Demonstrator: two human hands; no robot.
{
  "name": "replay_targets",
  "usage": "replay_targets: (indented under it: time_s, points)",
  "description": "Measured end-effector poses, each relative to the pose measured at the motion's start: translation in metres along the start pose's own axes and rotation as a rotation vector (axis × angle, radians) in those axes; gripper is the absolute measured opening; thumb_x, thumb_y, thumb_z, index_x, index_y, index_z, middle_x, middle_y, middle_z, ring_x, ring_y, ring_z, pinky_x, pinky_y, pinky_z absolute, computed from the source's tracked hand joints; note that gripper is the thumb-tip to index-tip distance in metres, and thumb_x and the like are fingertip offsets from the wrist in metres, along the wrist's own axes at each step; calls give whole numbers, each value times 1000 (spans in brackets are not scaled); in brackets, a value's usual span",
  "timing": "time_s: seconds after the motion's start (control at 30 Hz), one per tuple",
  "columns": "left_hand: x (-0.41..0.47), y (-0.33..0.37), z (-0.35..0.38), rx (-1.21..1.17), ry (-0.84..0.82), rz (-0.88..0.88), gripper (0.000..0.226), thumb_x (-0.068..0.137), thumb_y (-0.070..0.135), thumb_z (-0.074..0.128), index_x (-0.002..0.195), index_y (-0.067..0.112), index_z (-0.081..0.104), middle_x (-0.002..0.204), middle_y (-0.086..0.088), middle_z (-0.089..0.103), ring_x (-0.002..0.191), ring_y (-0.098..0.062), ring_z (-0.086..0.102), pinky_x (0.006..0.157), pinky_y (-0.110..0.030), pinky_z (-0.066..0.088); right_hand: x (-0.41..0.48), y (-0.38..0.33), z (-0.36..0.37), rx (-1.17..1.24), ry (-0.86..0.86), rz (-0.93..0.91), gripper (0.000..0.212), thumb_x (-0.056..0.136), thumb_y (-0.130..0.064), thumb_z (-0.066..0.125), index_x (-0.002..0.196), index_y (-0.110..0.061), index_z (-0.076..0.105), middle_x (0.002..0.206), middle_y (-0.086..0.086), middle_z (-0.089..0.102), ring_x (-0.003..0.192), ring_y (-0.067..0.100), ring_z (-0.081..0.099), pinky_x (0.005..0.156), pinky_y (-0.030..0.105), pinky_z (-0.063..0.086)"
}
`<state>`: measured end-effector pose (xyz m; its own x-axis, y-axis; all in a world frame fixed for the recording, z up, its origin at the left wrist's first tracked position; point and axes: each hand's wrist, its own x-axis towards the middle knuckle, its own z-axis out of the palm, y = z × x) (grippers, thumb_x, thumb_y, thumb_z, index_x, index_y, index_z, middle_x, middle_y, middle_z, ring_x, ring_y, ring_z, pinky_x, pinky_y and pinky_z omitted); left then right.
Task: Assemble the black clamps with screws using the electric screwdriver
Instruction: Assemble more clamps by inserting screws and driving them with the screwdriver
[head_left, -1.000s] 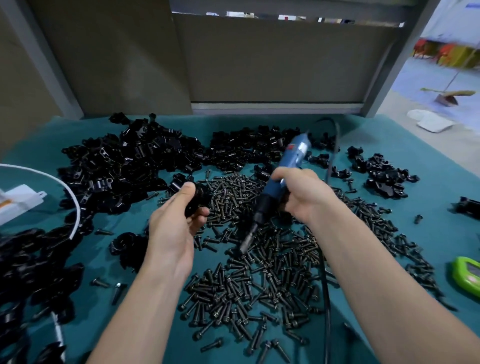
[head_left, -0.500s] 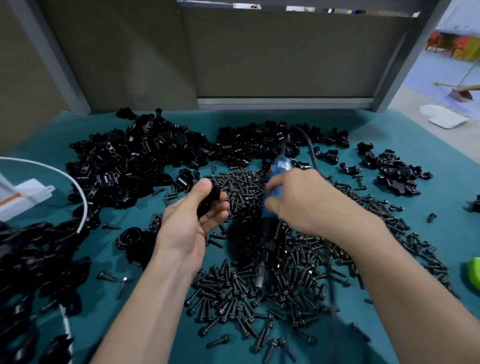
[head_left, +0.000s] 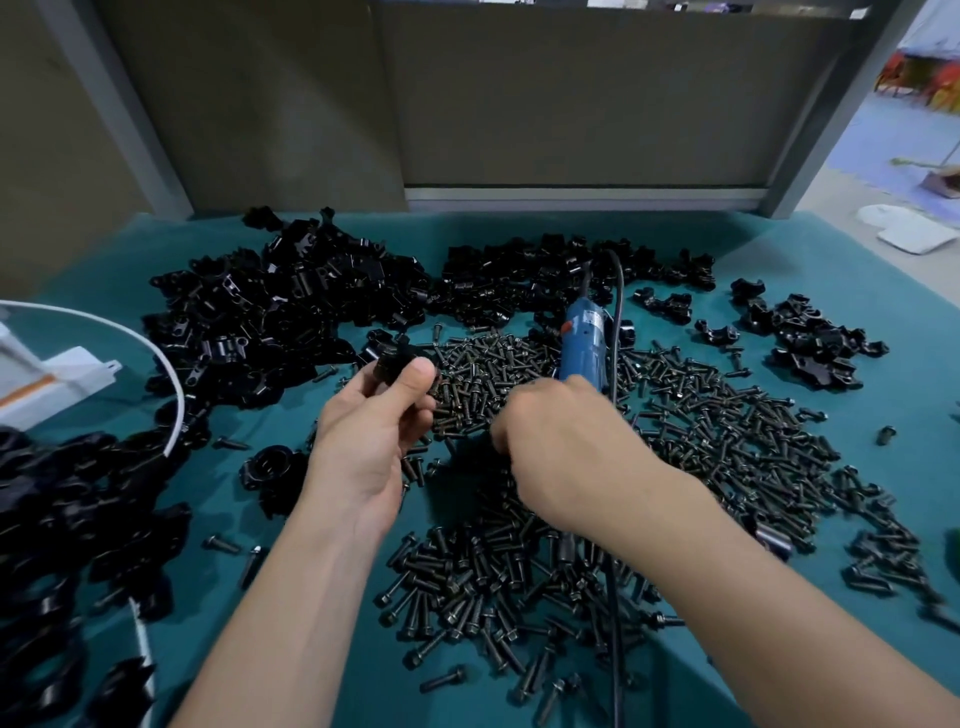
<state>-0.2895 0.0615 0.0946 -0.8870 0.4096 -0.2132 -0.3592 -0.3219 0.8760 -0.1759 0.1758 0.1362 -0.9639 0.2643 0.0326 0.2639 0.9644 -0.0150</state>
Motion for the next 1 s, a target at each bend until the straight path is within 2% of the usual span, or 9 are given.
replay_targets:
  time_s: [0.1, 0.23, 0.3, 0.47, 0.67, 0.77, 0.83, 0.9, 1.0]
  points:
    - [5, -4, -5, 29, 4, -32, 32, 87, 3, 76, 118, 6, 70, 87, 3, 74, 61, 0, 62, 57, -14, 52, 9, -1, 7, 54, -59, 11, 16, 87, -5, 59, 79, -19, 59, 73, 0, 58, 71, 24, 56, 73, 33, 39]
    - [7, -4, -6, 36, 7, -56, 15, 93, 3, 71, 108, 6, 71, 89, -3, 69, 61, -3, 59, 56, -17, 53, 15, 4, 12, 139, -97, 31, 6, 91, -23, 68, 90, -17, 69, 86, 3, 69, 86, 29, 66, 78, 34, 49]
    - [8, -4, -7, 50, 29, -42, 9, 94, 2, 70, 100, 8, 71, 86, -2, 68, 61, -4, 59, 58, -18, 54, 16, 3, 14, 170, -106, 34, 6, 89, -21, 69, 85, -17, 69, 84, 3, 70, 85, 28, 66, 75, 32, 45]
    - [8, -7, -8, 111, 42, 3, 10, 93, 3, 72, 94, 13, 71, 74, 6, 68, 58, -3, 57, 68, -22, 51, 11, 0, 19, 111, -54, 11, 10, 91, -12, 65, 85, -19, 62, 93, -2, 66, 81, 22, 63, 88, 35, 45]
    - [10, -3, -10, 76, 61, 59, 10, 94, 3, 72, 95, 13, 71, 74, 8, 66, 59, -3, 56, 64, -21, 50, 7, -5, 13, 33, -33, 39, 18, 87, -4, 61, 82, -20, 55, 88, 1, 61, 71, 22, 50, 78, 33, 28]
    - [10, -3, -10, 74, 64, 60, 11, 95, 4, 71, 94, 14, 71, 74, 7, 66, 58, -3, 57, 63, -21, 49, 8, -4, 11, 79, -65, 60, 25, 80, 5, 57, 75, -19, 51, 77, 1, 59, 64, 20, 48, 77, 32, 30]
    - [9, -2, -11, 58, 63, 52, 10, 95, 3, 71, 94, 14, 71, 77, 4, 65, 60, -4, 57, 63, -21, 49, 8, -1, 16, 96, -43, 50, 23, 84, 3, 57, 83, -19, 60, 85, 0, 64, 72, 22, 56, 79, 32, 39]
    - [8, -2, -12, 58, 62, 52, 10, 94, 4, 72, 93, 14, 71, 78, 3, 65, 62, -5, 57, 61, -21, 50, 8, 5, 18, 317, 14, 127, 22, 92, -4, 62, 88, -26, 64, 91, -7, 65, 74, 14, 63, 76, 28, 51]
    - [7, -5, -11, 142, 40, 79, 16, 93, 3, 72, 102, 16, 71, 76, 6, 65, 63, -7, 54, 61, -20, 49, 8, 15, 14, 925, 163, 244, 21, 101, -10, 60, 89, -27, 62, 84, -7, 73, 65, 6, 67, 52, 16, 51]
